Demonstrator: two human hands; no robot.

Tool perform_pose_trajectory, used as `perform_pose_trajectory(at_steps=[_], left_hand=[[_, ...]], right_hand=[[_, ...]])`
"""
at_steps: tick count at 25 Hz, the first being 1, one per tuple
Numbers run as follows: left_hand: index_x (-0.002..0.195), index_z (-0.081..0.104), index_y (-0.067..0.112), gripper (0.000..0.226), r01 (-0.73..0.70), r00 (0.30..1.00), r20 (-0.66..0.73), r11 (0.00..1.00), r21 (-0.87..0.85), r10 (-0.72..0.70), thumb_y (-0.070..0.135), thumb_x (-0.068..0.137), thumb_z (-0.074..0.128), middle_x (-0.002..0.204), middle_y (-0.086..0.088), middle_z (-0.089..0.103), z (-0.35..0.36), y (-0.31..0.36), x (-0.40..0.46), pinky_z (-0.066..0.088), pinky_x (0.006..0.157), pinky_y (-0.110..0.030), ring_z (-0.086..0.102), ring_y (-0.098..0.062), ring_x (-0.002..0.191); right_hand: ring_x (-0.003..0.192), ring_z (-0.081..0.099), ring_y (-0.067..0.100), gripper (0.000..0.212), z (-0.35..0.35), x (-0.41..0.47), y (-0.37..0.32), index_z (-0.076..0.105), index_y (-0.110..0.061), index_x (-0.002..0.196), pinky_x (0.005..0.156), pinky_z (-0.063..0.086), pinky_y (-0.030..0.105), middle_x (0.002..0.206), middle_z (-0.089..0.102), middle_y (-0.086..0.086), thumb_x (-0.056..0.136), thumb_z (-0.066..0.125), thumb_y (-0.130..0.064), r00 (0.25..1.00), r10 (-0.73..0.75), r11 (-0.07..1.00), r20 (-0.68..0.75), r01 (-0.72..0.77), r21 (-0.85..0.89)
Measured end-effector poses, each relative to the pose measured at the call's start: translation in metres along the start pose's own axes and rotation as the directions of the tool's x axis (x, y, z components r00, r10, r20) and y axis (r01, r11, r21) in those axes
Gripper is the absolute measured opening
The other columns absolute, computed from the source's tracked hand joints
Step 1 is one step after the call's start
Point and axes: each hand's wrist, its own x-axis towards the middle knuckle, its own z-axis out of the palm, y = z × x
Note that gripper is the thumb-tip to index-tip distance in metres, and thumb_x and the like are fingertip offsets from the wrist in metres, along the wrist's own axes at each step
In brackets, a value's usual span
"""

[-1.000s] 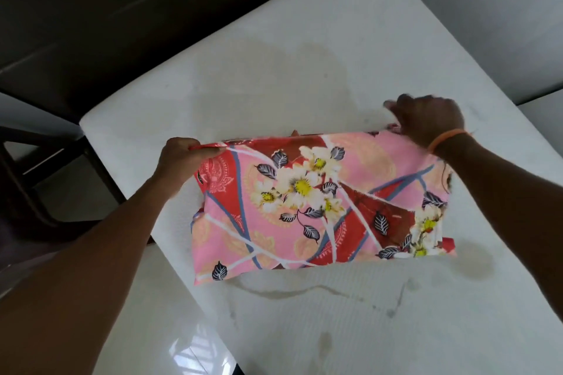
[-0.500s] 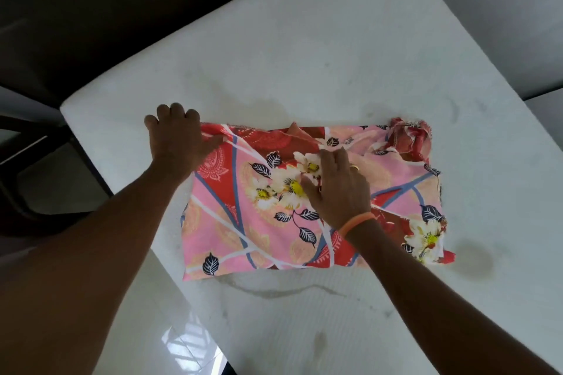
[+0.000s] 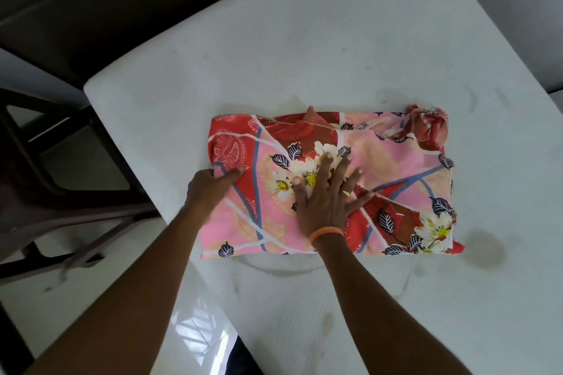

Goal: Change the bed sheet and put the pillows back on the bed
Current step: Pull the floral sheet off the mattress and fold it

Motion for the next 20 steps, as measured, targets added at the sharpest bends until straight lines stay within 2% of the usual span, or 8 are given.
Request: perform_pose_trajectory(at_steps=[3, 5, 8, 11, 14, 16, 17, 20], left_hand=[[0.111, 0.064, 0.021, 0.028, 0.041, 0.942, 0.333, 0.999, 0.016, -0.044, 0.026, 0.086, 0.075, 0.106, 0.001, 0.073, -0.007, 0.014, -0.004, 0.047, 0.096, -0.040, 0.066, -0.017, 0.094], [0.121, 0.060, 0.013, 0.033, 0.064, 0.950, 0.306, 0.998, 0.001, -0.061, 0.013, 0.089, 0.071, 0.113, -0.007, 0.071, -0.006, 0.025, -0.016, 0.048, 0.095, -0.041, 0.066, -0.024, 0.100], [0.125, 0.059, 0.007, 0.037, -0.016, 0.941, 0.329, 0.982, -0.190, 0.079, 0.002, 0.089, 0.066, 0.115, -0.016, 0.070, 0.008, 0.063, -0.056, 0.058, 0.080, -0.035, 0.070, -0.027, 0.095], [0.134, 0.042, 0.010, 0.058, -0.309, 0.848, 0.394, 0.935, -0.175, 0.354, -0.004, 0.084, 0.068, 0.113, -0.013, 0.063, 0.063, 0.121, -0.108, 0.056, 0.083, -0.041, 0.064, -0.025, 0.097], [0.140, 0.027, 0.014, 0.067, -0.402, 0.751, 0.554, 0.914, -0.047, 0.359, 0.001, 0.086, 0.066, 0.124, -0.009, 0.056, 0.150, 0.163, -0.154, 0.053, 0.093, -0.045, 0.059, -0.026, 0.111], [0.126, 0.046, 0.018, 0.041, -0.195, 0.652, 0.725, 0.973, -0.125, 0.224, -0.002, 0.092, 0.056, 0.108, -0.005, 0.067, 0.193, 0.179, -0.171, 0.056, 0.082, -0.038, 0.064, -0.022, 0.097], [0.112, 0.056, 0.019, 0.030, -0.129, 0.620, 0.762, 0.982, -0.134, 0.186, -0.004, 0.094, 0.050, 0.094, -0.002, 0.072, 0.206, 0.180, -0.175, 0.057, 0.072, -0.033, 0.067, -0.018, 0.083], [0.121, 0.060, 0.019, 0.038, -0.372, 0.826, 0.446, 0.928, -0.028, 0.345, -0.001, 0.090, 0.051, 0.117, -0.002, 0.066, 0.217, 0.150, -0.156, 0.055, 0.076, -0.034, 0.063, -0.014, 0.091]], right_hand=[[0.147, -0.017, 0.042, 0.082, 0.008, 0.007, 0.001, -0.007, -0.028, 0.156, 0.107, -0.006, 0.075, 0.163, -0.017, 0.009, 0.091, 0.015, -0.072, 0.983, -0.016, 0.999, 0.181, 0.021, -0.028], [0.146, -0.021, 0.040, 0.081, 0.001, 0.012, 0.005, -0.007, -0.030, 0.155, 0.105, -0.008, 0.074, 0.162, -0.021, 0.006, 0.092, 0.022, -0.071, 0.964, -0.047, 0.999, 0.262, 0.050, -0.007], [0.146, 0.022, 0.035, 0.053, -0.043, 0.021, 0.017, 0.043, -0.024, 0.143, 0.112, 0.018, 0.061, 0.156, 0.029, 0.009, 0.097, 0.046, -0.050, 0.924, -0.117, 0.911, 0.364, -0.047, 0.410], [0.085, 0.062, 0.017, 0.038, -0.119, 0.028, 0.048, 0.069, -0.024, 0.100, 0.078, 0.045, 0.037, 0.092, 0.070, -0.002, 0.094, 0.049, -0.055, 0.874, -0.030, 0.346, 0.485, -0.446, 0.825], [0.088, 0.066, 0.024, 0.085, -0.172, 0.044, 0.119, 0.064, -0.018, 0.125, 0.079, 0.052, 0.036, 0.103, 0.070, 0.008, 0.074, 0.047, -0.083, 0.821, -0.196, 0.045, 0.536, -0.539, 0.841], [0.088, 0.067, 0.029, 0.061, -0.188, 0.047, 0.164, 0.069, -0.021, 0.114, 0.080, 0.055, 0.035, 0.098, 0.073, 0.007, 0.079, 0.060, -0.069, 0.865, -0.188, 0.097, 0.466, -0.456, 0.885], [0.084, 0.067, 0.030, 0.037, -0.186, 0.051, 0.184, 0.072, -0.020, 0.102, 0.077, 0.056, 0.035, 0.090, 0.074, 0.006, 0.084, 0.067, -0.052, 0.888, -0.133, 0.262, 0.440, -0.396, 0.880], [0.081, 0.069, 0.029, 0.019, -0.162, 0.069, 0.231, 0.073, -0.008, 0.098, 0.079, 0.057, 0.037, 0.085, 0.074, 0.012, 0.082, 0.077, -0.018, 0.927, 0.094, 0.720, 0.364, -0.316, 0.618]])
